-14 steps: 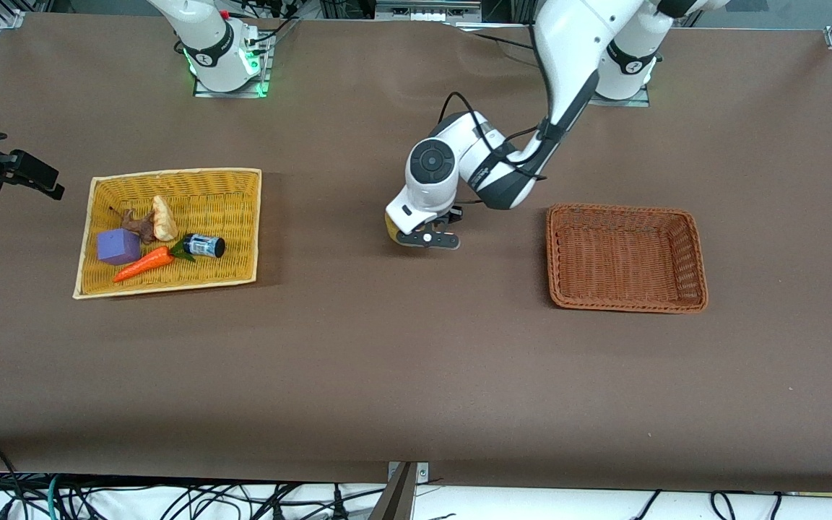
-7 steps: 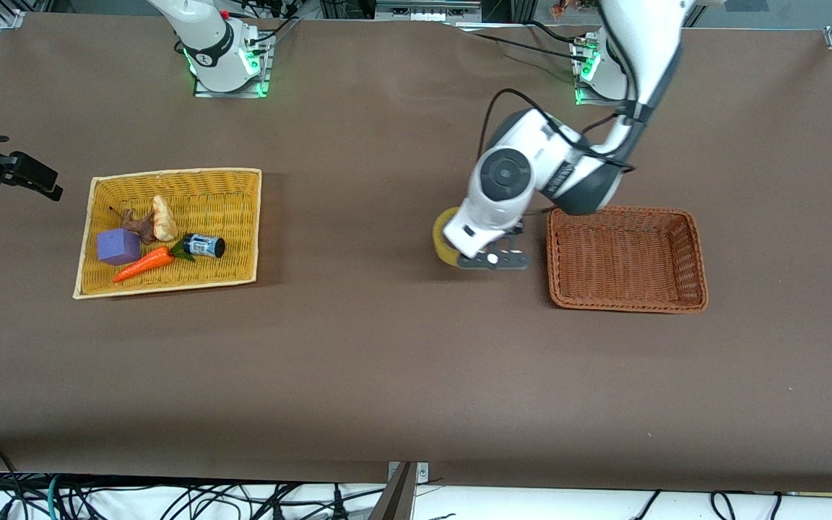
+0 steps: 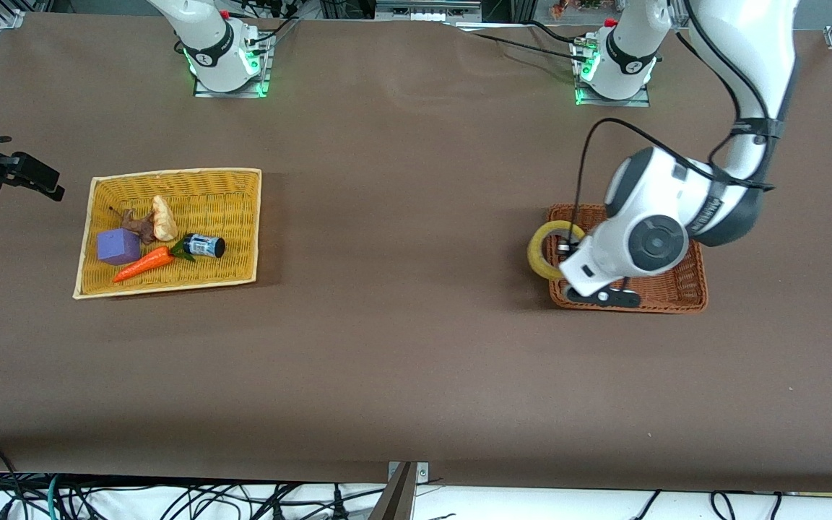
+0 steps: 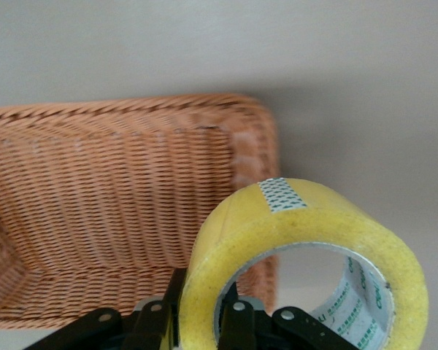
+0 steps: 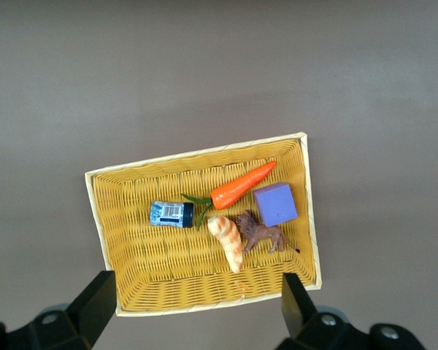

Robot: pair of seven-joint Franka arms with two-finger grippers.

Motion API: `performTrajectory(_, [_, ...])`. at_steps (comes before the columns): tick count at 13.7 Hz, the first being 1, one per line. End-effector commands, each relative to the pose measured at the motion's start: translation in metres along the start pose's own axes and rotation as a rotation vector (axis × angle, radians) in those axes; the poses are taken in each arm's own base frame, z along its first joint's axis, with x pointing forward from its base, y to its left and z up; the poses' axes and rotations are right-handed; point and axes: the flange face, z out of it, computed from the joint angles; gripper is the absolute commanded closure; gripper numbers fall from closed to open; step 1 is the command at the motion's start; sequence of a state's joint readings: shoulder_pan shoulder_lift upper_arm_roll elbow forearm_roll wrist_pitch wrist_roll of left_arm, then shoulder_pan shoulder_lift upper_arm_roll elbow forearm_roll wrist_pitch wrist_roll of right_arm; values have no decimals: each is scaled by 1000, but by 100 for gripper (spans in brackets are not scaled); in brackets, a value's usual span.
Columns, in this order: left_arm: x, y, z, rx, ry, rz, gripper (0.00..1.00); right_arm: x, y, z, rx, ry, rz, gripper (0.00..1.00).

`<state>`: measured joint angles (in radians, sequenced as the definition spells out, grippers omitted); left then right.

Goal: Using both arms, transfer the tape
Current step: 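Carry the tape roll with the left gripper into the brown basket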

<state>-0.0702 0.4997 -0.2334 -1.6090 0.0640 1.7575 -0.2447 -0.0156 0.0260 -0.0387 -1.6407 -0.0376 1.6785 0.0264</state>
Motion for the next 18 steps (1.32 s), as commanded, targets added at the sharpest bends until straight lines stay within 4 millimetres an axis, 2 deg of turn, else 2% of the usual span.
performTrajectory(1, [6,-37,16,-2,-42,44,100,2,-1,-6,-15,7,-3,0])
performTrajectory(2, [12,-57,24,-12,-50,83,100,2,-2,-6,-13,7,-3,0])
performTrajectory(3, [18,-92,27,16,-44,111,100,2,-2,-6,-13,7,-5,0])
performTrajectory(4, [24,-117,46,36,-68,145,100,2,-2,-6,-13,7,-5,0])
performTrajectory(6, [31,-131,73,31,-107,182,100,2,-1,-6,-15,7,-3,0])
performTrajectory(9, [37,-150,86,57,-103,183,100,2,-1,-6,-15,7,-3,0])
performTrajectory(10, [38,-149,93,53,-113,184,100,2,-2,-6,-14,7,-5,0])
performTrajectory(11, [39,-148,92,54,-113,185,85,2,-1,-6,-15,7,-3,0])
performTrajectory(12, [38,-150,92,53,-116,187,79,2,-2,-6,-13,7,-3,0])
performTrajectory(13, [38,-146,91,50,-119,197,33,2,-1,-6,-15,7,-3,0])
performTrajectory(14, [38,-145,80,54,-102,200,0,2,-2,-6,-13,7,-3,0])
performTrajectory(16, [33,-137,63,57,-100,194,0,2,-2,-6,-13,7,-3,0])
performTrajectory(18, [24,-127,26,80,-46,251,0,2,-1,-6,-13,7,-2,0])
